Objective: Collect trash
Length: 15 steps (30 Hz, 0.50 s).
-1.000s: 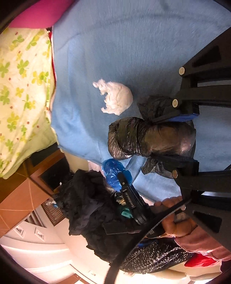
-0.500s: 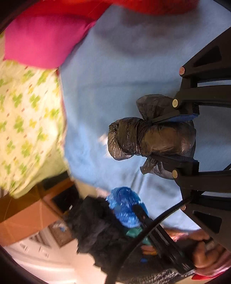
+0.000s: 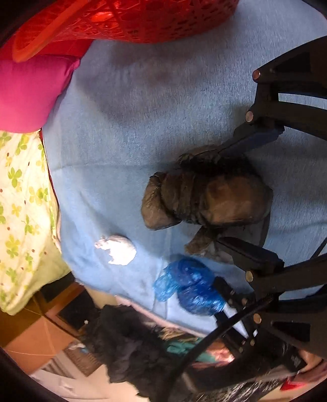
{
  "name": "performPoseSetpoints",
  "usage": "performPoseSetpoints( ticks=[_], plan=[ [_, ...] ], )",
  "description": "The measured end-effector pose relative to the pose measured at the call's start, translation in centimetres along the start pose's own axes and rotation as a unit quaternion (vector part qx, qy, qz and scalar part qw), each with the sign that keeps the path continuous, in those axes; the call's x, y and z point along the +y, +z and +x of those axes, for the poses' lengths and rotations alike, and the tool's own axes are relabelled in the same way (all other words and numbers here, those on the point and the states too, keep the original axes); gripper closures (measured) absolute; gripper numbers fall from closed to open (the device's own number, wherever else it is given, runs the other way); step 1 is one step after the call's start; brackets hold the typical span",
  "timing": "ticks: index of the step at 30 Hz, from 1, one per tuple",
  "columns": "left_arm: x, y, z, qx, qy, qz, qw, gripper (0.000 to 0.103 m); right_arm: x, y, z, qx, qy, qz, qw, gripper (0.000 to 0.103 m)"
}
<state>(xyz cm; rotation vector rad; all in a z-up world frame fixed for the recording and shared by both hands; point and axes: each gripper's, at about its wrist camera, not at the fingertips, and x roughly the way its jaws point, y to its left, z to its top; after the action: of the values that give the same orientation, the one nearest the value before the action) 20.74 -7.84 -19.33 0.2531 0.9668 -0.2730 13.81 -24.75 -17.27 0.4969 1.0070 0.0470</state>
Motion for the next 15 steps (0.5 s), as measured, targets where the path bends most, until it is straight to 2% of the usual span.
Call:
performPoseSetpoints(
  ticks=[6, 7, 8, 10, 15],
  plan=[
    [-0.5, -0.1, -0.2, -0.005, 0.005, 0.008, 0.9999, 0.051, 0.4, 0.5, 0.4, -0.015, 0.014, 0.016, 1.000, 0.034],
    [-0.5, -0.1, -0.2, -0.007, 0.006, 0.009, 0.9999, 0.051, 0.5, 0.6, 0.8, -0.013, 0.009, 0.015, 1.000, 0.038],
    [-0.6, -0.1, -0.2, -0.008, 0.007, 0.010, 0.9999, 0.051, 0.6, 0.7, 1.3, -0.011, 0.003, 0.014, 1.000, 0.050],
    [-0.6, -0.2, -0.4, -0.012, 0.011, 0.012, 0.9998, 0.051, 0.5, 0.7, 2.4, 0.001, -0.005, 0.015, 1.000, 0.059],
    [-0.4, 0.0, -0.9, -0.030, 0.017, 0.014, 0.9993, 0.051, 0.9, 0.6, 2.4, -0.013, -0.011, 0.004, 1.000, 0.061]
  ],
)
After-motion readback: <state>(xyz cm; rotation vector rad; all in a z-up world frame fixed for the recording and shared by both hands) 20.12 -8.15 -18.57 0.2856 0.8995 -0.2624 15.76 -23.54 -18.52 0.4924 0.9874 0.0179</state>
